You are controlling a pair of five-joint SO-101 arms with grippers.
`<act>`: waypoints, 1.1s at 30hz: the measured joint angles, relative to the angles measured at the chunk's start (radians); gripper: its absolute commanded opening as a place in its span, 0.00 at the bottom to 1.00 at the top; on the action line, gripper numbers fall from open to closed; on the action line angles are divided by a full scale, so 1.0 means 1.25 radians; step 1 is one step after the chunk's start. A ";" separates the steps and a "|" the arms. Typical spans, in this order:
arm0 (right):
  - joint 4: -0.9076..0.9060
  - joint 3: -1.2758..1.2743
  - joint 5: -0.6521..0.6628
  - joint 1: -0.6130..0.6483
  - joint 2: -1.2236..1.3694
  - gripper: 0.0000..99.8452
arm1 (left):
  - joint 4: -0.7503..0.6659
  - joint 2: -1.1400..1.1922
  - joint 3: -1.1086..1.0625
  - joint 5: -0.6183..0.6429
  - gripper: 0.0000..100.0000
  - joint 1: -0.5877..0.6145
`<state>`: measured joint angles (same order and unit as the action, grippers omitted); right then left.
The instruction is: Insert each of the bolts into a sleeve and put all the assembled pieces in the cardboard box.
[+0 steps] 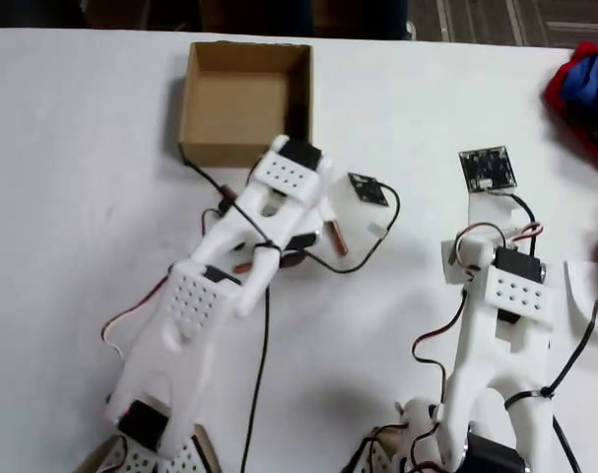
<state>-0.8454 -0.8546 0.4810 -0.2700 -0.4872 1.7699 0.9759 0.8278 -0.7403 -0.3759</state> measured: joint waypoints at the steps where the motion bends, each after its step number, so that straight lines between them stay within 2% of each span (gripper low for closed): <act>1: 0.000 -0.009 0.000 0.000 0.000 0.02 | 0.000 0.001 0.017 0.006 0.03 0.000; 8: 0.038 -0.091 0.000 0.000 -0.004 0.02 | -0.001 -0.029 0.142 0.134 0.03 0.000; 13: 0.066 -0.135 -0.010 0.000 -0.004 0.02 | -0.001 -0.147 0.145 0.281 0.03 0.001; 17: 0.093 -0.135 -0.144 0.000 -0.004 0.02 | -0.001 -0.259 0.147 0.432 0.03 0.018; 20: 0.101 -0.135 -0.249 0.026 -0.025 0.02 | -0.001 -0.336 0.152 0.502 0.03 0.049; 27: 0.015 -0.145 -0.345 0.207 -0.252 0.02 | -0.001 -0.508 0.152 0.525 0.03 0.075; 33: 0.034 -0.254 -0.367 0.314 -0.546 0.02 | 0.000 -0.643 0.117 0.544 0.03 0.083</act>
<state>-0.8025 -1.1722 0.0222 0.1227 -1.1699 1.7699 0.1718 0.9735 -0.0606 -0.2716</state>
